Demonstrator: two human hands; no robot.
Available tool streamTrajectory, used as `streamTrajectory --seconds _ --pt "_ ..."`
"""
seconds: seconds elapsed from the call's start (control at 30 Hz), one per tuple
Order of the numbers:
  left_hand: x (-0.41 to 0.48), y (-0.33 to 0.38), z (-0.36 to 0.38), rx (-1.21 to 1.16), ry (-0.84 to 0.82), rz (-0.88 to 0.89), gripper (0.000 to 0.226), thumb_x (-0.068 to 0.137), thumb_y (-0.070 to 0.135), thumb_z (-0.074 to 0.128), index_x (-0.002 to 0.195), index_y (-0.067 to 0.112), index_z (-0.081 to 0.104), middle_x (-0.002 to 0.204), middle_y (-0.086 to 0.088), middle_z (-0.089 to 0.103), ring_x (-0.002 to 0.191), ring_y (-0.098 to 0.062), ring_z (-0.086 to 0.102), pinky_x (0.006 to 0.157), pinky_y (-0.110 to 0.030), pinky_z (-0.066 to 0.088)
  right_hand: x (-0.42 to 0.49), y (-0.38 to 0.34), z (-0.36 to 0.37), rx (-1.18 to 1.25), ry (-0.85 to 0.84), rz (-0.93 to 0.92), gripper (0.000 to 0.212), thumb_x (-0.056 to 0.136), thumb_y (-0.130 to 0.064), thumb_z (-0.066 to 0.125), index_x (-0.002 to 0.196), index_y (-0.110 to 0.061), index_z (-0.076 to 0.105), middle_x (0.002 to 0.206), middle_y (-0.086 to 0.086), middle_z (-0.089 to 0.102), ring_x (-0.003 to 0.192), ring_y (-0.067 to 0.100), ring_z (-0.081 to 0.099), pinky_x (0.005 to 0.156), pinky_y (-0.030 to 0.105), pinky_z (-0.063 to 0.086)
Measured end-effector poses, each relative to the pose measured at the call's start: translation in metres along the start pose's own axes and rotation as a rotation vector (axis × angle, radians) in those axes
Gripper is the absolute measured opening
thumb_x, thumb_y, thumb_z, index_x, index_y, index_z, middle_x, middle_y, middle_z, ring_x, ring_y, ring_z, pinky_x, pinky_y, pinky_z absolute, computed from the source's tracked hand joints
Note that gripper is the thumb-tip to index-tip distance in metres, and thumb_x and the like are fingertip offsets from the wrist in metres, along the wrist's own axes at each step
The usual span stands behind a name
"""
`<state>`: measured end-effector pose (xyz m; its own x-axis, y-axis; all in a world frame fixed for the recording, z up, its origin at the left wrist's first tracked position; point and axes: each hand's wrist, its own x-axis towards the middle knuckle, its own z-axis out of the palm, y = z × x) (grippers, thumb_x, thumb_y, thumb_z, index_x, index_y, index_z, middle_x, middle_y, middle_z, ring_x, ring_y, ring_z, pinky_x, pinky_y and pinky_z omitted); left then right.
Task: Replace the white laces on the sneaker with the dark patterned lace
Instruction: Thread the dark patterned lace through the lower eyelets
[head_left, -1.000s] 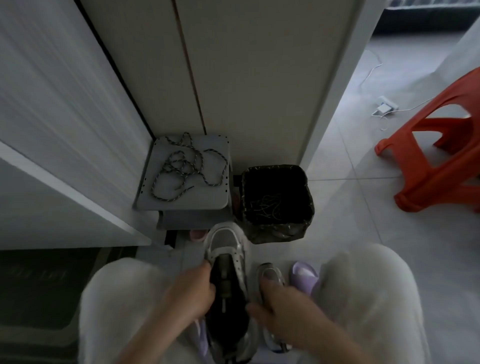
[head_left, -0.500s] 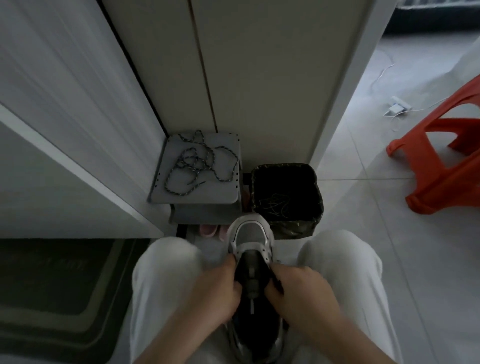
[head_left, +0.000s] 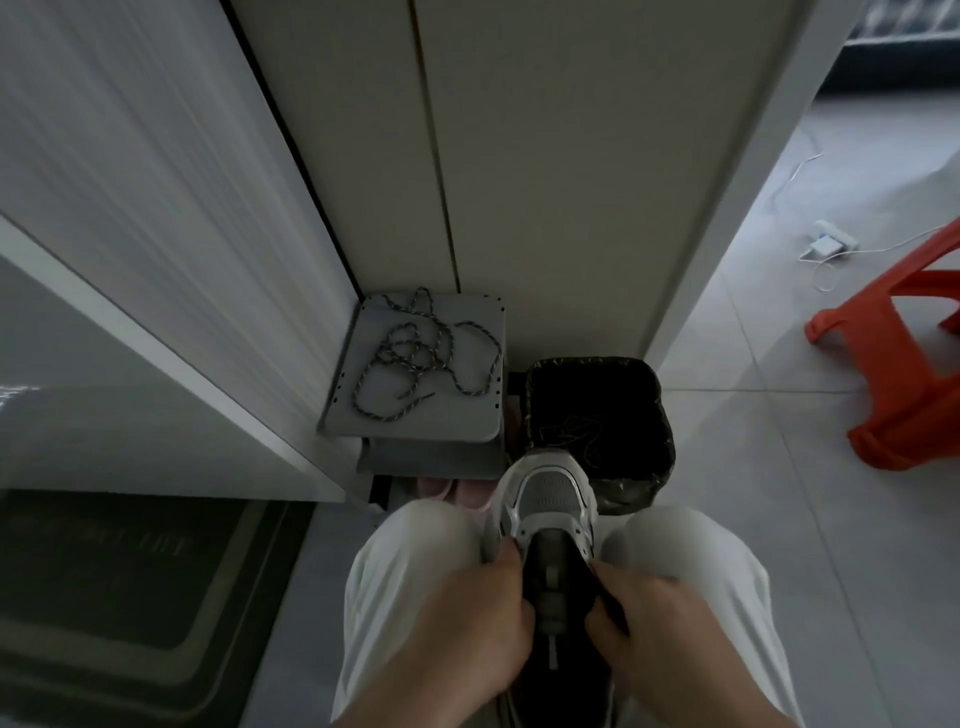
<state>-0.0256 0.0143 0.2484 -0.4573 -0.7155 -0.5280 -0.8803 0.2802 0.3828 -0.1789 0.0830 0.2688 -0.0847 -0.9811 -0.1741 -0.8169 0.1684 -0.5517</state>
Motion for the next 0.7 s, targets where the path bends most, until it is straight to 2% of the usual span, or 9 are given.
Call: streamTrajectory --seconds 0.03,0.1,0.17,0.2,0.27,0.33,0.43,0.5,0.7 --pt "0.001 0.001 -0.001 0.029 -0.039 0.013 0.052 0.096 0.028 0.038 0.145 0.016 0.023 0.104 -0.012 0.067 0.093 -0.026 0.064 0.076 -0.035 0.047 0.002 0.0 -0.003 -0.122 0.033 -0.058 0.006 0.078 -0.035 0.063 0.082 -0.032 0.066 0.07 -0.013 0.067 0.068 0.003 0.061 0.049 0.004 0.033" --pt "0.007 -0.001 -0.012 0.025 -0.122 0.063 0.039 0.097 0.042 0.035 0.127 0.02 0.045 0.098 -0.01 0.067 0.09 -0.027 0.063 0.072 -0.035 0.047 0.005 -0.007 -0.014 -0.188 0.068 -0.061 0.024 0.044 -0.042 0.084 0.06 -0.038 0.066 0.048 -0.024 0.056 0.047 -0.003 0.052 0.04 -0.004 0.01" --pt "0.03 -0.011 -0.035 -0.084 -0.123 0.044 0.039 0.095 0.055 0.029 0.086 0.025 0.052 0.078 -0.004 0.064 0.072 -0.021 0.063 0.064 -0.033 0.047 0.008 -0.006 -0.012 -0.156 0.077 -0.063 0.034 0.032 -0.034 0.09 0.057 -0.037 0.066 0.042 -0.023 0.05 0.044 0.0 0.048 0.047 -0.009 0.009" --pt "0.051 -0.02 -0.047 -0.126 -0.054 0.01 0.042 0.095 0.056 0.029 0.082 0.022 0.049 0.074 -0.002 0.065 0.066 -0.019 0.064 0.065 -0.034 0.051 0.008 -0.003 -0.01 -0.132 0.078 -0.08 0.035 0.034 -0.03 0.091 0.058 -0.036 0.067 0.042 -0.021 0.049 0.047 0.001 0.047 0.051 -0.01 0.01" --pt "0.101 -0.042 -0.067 -0.165 0.148 -0.084 0.036 0.096 0.05 0.035 0.087 0.021 0.055 0.081 -0.002 0.068 0.068 -0.019 0.066 0.073 -0.039 0.054 0.011 0.0 -0.007 -0.078 0.059 -0.082 0.035 0.036 -0.022 0.091 0.059 -0.034 0.067 0.042 -0.018 0.049 0.06 0.004 0.046 0.056 -0.012 0.012" --pt "0.148 -0.066 -0.075 -0.088 0.277 -0.167 0.032 0.096 0.041 0.042 0.105 0.013 0.056 0.101 -0.008 0.067 0.088 -0.026 0.065 0.082 -0.039 0.051 0.013 0.005 -0.005 -0.085 0.078 -0.102 0.031 0.04 -0.018 0.088 0.057 -0.031 0.065 0.042 -0.017 0.047 0.07 0.002 0.043 0.056 -0.013 0.013" --pt "0.189 -0.107 -0.068 0.021 0.302 -0.306 0.036 0.093 0.026 0.05 0.122 0.005 0.047 0.127 -0.018 0.051 0.114 -0.036 0.052 0.09 -0.043 0.045 0.013 0.01 0.004 -0.055 0.07 -0.006 0.001 0.072 -0.027 0.067 0.071 -0.028 0.065 0.049 -0.013 0.041 0.068 -0.005 0.042 0.063 -0.007 0.027" --pt "0.197 -0.126 -0.061 0.067 0.315 -0.379 0.034 0.093 0.02 0.051 0.121 0.002 0.045 0.131 -0.021 0.044 0.113 -0.039 0.051 0.089 -0.045 0.045 0.009 0.016 0.009 -0.031 -0.008 0.044 0.015 0.083 -0.036 0.05 0.087 -0.028 0.062 0.059 -0.01 0.051 0.066 0.005 0.045 0.069 0.0 0.029" --pt "0.198 -0.139 -0.06 0.106 0.427 -0.303 0.024 0.093 0.015 0.053 0.113 0.002 0.051 0.119 -0.02 0.054 0.103 -0.039 0.059 0.078 -0.043 0.048 0.008 0.018 0.013 0.024 -0.067 0.094 0.016 0.082 -0.034 0.048 0.081 -0.023 0.06 0.063 -0.004 0.059 0.061 0.012 0.053 0.059 0.026 0.043"
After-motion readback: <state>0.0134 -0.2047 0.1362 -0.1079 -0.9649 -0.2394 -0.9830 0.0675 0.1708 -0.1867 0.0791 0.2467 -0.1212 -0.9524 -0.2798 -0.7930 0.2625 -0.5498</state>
